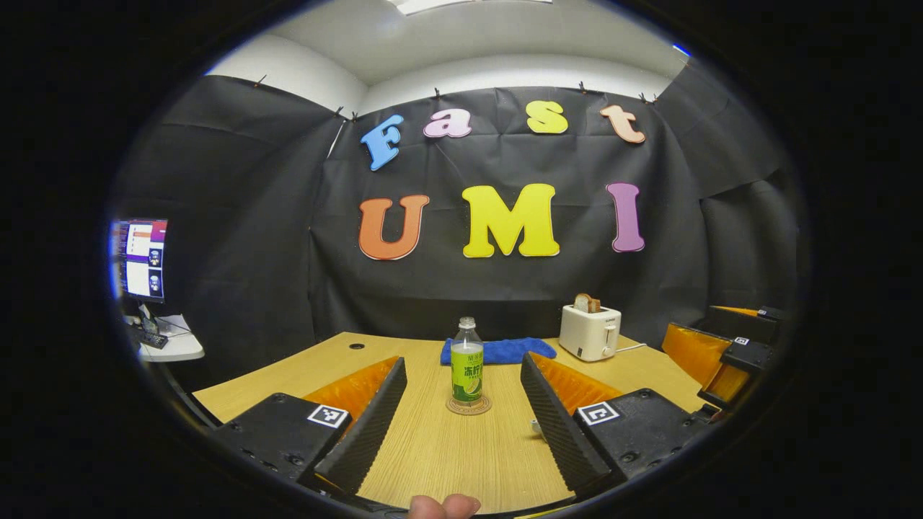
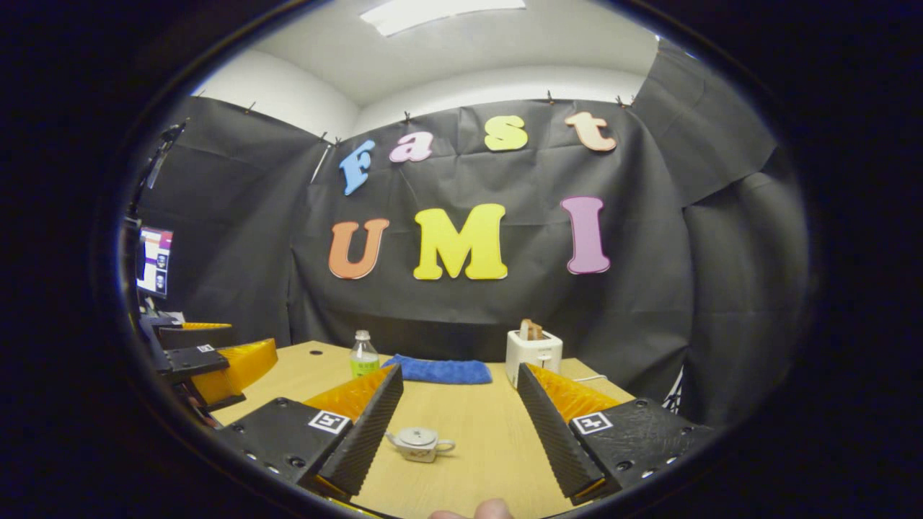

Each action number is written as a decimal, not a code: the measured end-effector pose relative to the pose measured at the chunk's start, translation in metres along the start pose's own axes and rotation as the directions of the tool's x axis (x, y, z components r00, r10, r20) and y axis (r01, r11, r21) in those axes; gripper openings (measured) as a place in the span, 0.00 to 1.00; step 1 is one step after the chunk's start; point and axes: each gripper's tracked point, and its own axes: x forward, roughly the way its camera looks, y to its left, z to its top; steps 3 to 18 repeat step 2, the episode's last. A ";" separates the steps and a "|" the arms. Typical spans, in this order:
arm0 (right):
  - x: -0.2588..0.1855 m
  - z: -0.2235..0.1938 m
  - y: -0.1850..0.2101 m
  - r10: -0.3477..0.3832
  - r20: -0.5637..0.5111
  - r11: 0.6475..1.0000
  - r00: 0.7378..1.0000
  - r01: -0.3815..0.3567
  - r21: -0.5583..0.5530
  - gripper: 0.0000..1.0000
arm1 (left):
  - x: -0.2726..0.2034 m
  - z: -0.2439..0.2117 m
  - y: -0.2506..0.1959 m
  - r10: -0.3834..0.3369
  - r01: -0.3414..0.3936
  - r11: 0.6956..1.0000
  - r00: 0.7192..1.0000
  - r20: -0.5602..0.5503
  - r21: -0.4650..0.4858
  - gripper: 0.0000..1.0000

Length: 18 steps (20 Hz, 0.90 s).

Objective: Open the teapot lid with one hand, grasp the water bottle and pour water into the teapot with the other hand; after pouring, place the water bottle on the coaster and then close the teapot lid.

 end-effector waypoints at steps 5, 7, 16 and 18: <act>0.005 -0.004 0.005 0.008 -0.009 1.000 1.000 -0.008 0.001 0.97 | 0.001 -0.001 0.001 0.000 0.000 1.000 1.000 -0.002 0.007 0.99; 0.005 -0.004 0.005 0.008 -0.009 1.000 1.000 -0.008 0.001 0.97 | 0.001 -0.001 0.001 0.000 0.000 1.000 1.000 -0.002 0.007 0.99; 0.005 -0.004 0.005 0.008 -0.009 1.000 1.000 -0.008 0.001 0.97 | 0.001 -0.001 0.001 0.000 0.000 1.000 1.000 -0.002 0.007 0.99; 0.005 -0.004 0.005 0.008 -0.009 1.000 1.000 -0.008 0.001 0.97 | 0.001 -0.001 0.001 0.000 0.000 1.000 1.000 -0.002 0.007 0.99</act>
